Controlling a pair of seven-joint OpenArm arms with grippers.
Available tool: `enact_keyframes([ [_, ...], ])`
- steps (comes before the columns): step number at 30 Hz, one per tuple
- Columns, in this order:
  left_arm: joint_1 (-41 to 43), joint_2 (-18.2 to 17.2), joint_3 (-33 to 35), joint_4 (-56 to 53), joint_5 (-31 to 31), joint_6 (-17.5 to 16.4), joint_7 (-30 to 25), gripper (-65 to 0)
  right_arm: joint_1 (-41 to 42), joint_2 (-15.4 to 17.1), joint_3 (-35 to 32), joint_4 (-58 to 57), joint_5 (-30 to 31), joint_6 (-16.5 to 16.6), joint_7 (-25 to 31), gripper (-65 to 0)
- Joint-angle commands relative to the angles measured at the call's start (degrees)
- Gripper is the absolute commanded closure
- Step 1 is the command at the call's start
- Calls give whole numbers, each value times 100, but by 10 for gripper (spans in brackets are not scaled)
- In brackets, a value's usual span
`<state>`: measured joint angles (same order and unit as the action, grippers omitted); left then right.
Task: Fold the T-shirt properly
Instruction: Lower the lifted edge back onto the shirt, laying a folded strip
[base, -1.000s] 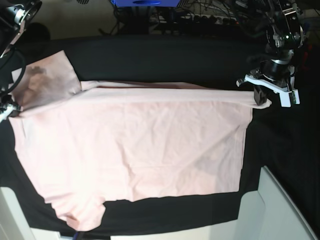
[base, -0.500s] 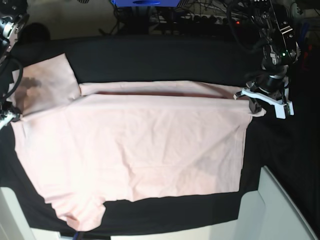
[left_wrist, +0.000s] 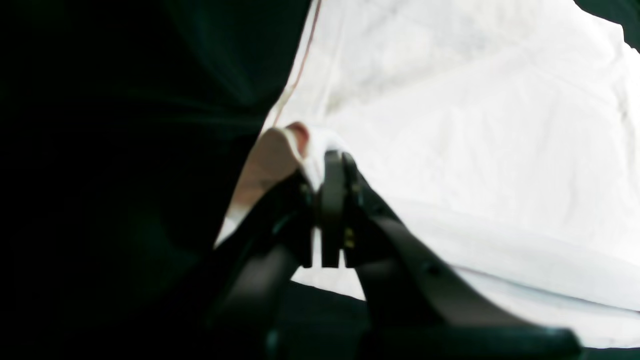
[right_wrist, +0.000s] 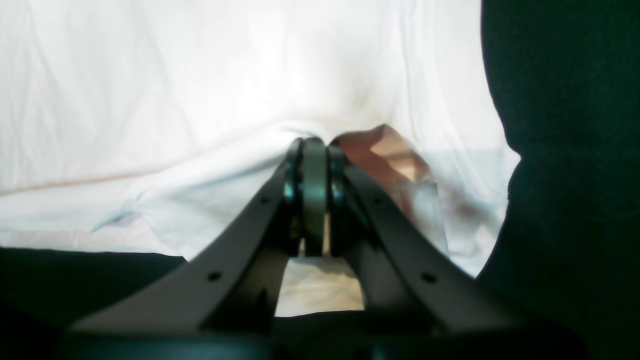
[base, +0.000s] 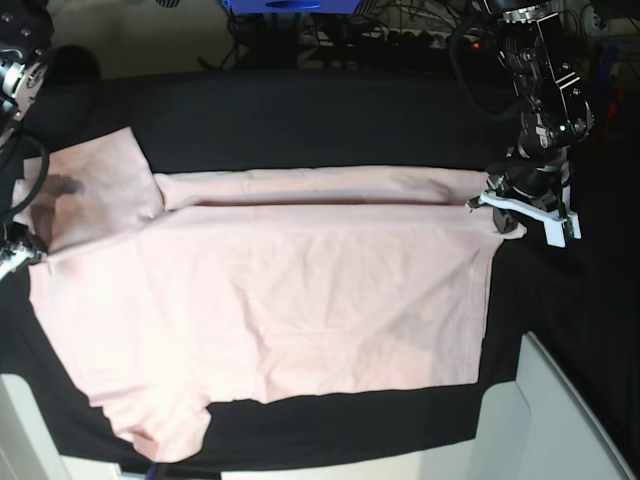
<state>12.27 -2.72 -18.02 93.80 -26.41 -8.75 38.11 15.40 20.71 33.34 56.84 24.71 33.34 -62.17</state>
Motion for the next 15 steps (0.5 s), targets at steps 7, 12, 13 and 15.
enact_keyframes([
  [7, -326, -58, -13, -145, -27, 27, -140, 0, 161, 131, 2, -27, 74, 2, 305, 0],
  [12, -414, -58, -13, -382, -27, 27, -158, 0, 170, 131, 2, -27, 74, 2, 331, 0],
  [13, -423, -58, -13, -382, -27, 27, -167, 0, 188, 131, 2, -27, 74, 2, 340, 0],
  [15, -476, -58, -13, -382, -27, 27, -167, 0, 240, 114, 2, -27, 74, 2, 393, 0],
])
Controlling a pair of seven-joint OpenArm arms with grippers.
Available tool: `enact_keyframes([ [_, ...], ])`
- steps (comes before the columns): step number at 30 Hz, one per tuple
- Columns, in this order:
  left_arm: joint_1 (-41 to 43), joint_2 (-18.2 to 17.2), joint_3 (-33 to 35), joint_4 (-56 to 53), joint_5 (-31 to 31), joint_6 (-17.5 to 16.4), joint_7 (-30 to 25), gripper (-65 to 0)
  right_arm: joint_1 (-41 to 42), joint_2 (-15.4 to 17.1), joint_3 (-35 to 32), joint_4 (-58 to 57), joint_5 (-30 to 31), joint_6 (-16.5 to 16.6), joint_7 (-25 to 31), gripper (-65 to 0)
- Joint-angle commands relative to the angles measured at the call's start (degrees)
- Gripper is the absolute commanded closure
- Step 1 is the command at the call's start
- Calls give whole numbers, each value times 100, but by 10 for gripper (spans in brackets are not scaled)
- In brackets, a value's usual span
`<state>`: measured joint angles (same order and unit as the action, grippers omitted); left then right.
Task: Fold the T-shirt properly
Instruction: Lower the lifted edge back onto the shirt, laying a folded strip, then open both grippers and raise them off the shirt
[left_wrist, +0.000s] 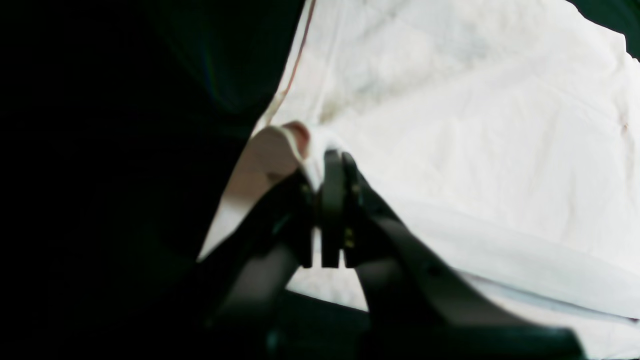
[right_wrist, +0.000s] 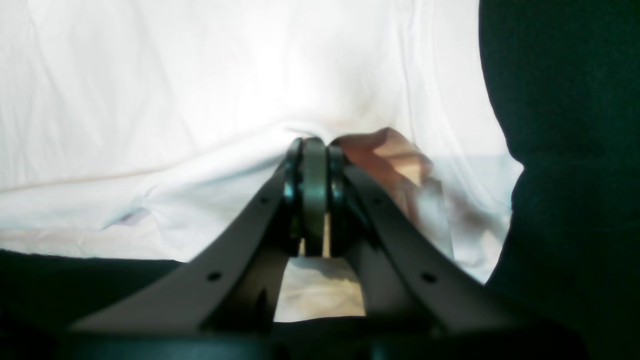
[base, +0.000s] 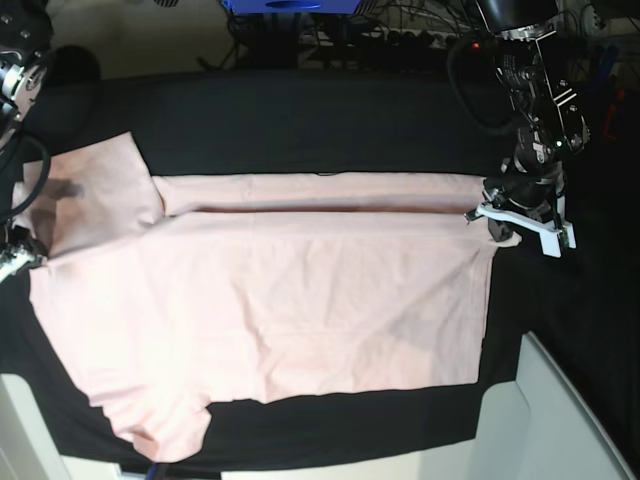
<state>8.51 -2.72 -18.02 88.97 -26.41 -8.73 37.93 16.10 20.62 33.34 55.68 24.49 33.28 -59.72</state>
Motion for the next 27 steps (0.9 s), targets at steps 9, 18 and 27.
enact_keyframes([
  [9, -240, -58, -13, -57, -27, 25, -149, 0, 478, 122, 2, -482, 96, 9, 333, 0],
  [18, -258, -58, -75, -154, -27, 25, -158, 0, 513, 114, -482, -693, 105, 9, 808, -1],
  [27, -592, -128, -84, -145, -27, 25, -158, -368, 557, 114, -209, -579, 140, 17, 860, -453],
])
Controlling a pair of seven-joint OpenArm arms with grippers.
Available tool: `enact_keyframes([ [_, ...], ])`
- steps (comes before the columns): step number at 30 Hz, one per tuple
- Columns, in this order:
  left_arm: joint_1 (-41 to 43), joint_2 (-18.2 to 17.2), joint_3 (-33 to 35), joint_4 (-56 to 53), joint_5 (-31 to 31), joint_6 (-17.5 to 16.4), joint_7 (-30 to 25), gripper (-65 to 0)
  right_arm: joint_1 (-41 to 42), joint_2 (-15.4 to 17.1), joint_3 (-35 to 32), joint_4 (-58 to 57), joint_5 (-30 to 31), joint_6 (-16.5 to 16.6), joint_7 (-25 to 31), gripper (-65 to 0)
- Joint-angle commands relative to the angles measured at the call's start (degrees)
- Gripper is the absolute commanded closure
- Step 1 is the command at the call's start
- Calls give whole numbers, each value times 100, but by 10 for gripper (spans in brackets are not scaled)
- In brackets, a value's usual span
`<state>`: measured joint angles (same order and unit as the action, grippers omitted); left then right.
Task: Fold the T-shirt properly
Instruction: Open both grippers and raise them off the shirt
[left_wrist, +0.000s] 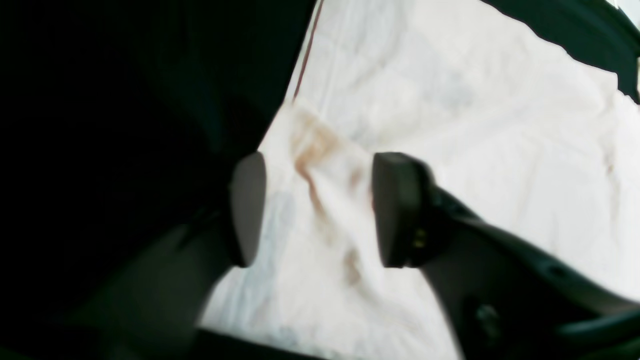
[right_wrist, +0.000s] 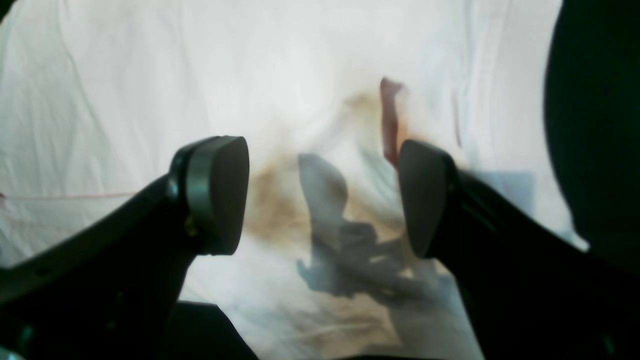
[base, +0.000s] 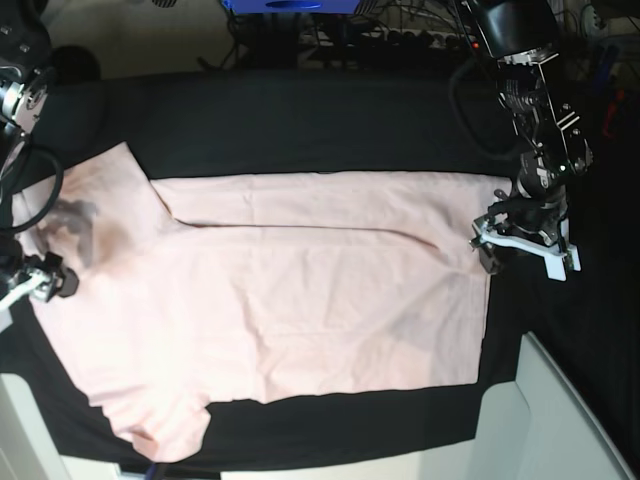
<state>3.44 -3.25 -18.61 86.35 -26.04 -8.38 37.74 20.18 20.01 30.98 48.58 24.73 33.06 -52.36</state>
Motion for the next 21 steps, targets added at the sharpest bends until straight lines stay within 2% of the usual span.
enact_keyframes([
  [1, -111, -137, -25, 126, -73, -10, -138, -385, 113, 157, 229, 298, 116, 48, 124, -454],
  [4, -67, -242, -25, 451, -81, -10, -138, -386, -159, 157, 634, 1090, 116, 48, 53, -454],
  [7, 179, -269, -25, 891, -81, -10, -138, -386, -572, 131, 1064, 1810, 116, 30, -492, -453],
  [10, 627, -339, -16, 1251, -73, -10, -138, -373, -1012, -335, 1812, 2294, 90, 22, -958, -453],
  [11, 785, -339, -16, 1321, -73, -10, -138, -343, -1144, -476, 2084, 2391, 81, 13, -1045, -453],
  [12, 944, -339, -16, 1392, -73, -10, -138, -282, -1328, -660, 2330, 2452, 81, -84, -1098, -453],
  [14, 1243, -348, -16, 1445, -73, -10, -138, -99, -1627, -924, 2568, 2496, 81, -427, -1081, -453],
  [15, 1357, -357, -16, 1445, -73, -10, -138, -30, -1742, -1003, 2577, 2496, 90, -506, -993, -453],
  [16, 1454, -357, -25, 1436, -73, -10, -138, 0, -1873, -1082, 2559, 2479, 90, -506, -843, -454],
  [18, 1673, -357, -60, 1436, -73, -10, -138, -2, -2067, -1276, 2550, 2470, 90, -506, -544, -454],
  [21, 1911, -330, -288, 1427, -73, -10, -138, 0, -2216, -1381, 2541, 2461, 90, -506, -281, -456],
])
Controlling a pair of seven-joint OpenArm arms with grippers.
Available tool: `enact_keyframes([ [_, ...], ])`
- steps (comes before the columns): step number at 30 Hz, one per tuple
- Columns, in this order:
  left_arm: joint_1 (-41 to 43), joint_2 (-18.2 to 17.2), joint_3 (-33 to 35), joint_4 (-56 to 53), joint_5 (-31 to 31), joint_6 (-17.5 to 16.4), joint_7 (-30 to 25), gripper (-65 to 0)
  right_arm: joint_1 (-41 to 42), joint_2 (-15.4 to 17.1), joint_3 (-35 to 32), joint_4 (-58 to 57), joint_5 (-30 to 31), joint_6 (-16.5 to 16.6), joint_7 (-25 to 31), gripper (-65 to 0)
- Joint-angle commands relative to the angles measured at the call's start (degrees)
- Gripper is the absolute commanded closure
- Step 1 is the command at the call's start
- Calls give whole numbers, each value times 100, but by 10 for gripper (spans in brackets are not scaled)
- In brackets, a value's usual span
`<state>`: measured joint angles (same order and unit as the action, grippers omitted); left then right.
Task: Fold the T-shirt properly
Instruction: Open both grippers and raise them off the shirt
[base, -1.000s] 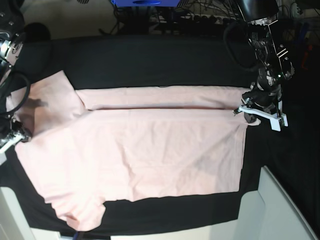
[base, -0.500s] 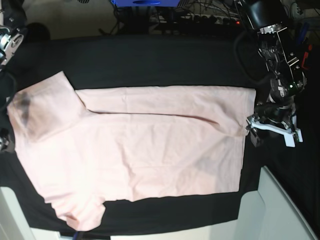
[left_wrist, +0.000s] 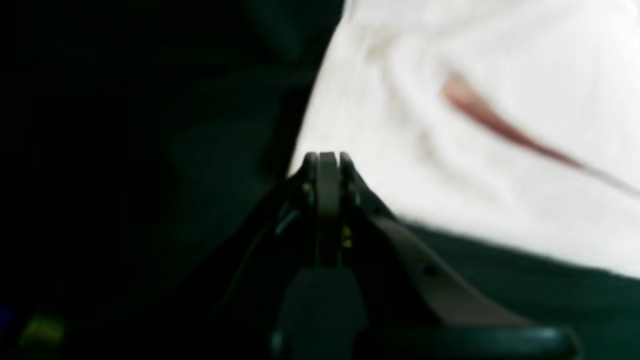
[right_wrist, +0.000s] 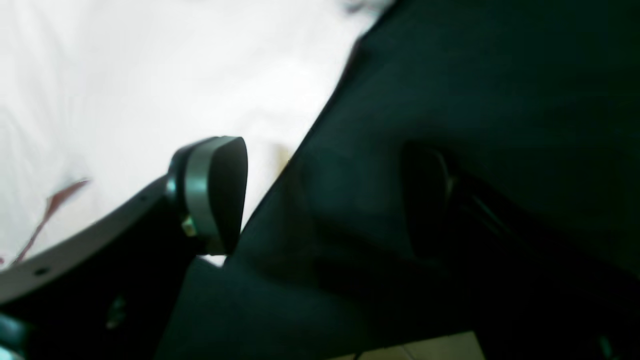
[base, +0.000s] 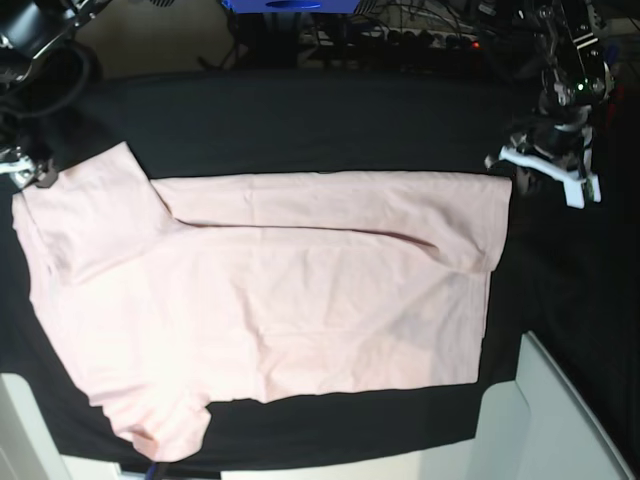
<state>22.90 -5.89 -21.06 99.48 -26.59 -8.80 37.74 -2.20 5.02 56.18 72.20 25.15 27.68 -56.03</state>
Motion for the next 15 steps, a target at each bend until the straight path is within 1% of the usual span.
enact_keyframes([
  [1, 27, -66, -123, 105, -18, 31, -138, 0, 13, 109, 21, 72, 48, 32, 95, -457],
  [3, 141, -66, -272, 113, -18, 31, -138, 0, 39, 109, 21, -139, 57, 76, 87, -457],
  [7, 256, -66, -589, 122, -18, 23, -138, 0, 145, 136, -49, -649, 57, 533, 104, -456],
  [11, 256, -66, -861, 122, -18, 14, -138, 0, 163, 136, -348, -895, 57, 568, 122, -454],
  [15, 256, -66, -931, 122, -18, 14, -138, 0, 180, 101, -568, -878, 66, 568, 122, -453],
])
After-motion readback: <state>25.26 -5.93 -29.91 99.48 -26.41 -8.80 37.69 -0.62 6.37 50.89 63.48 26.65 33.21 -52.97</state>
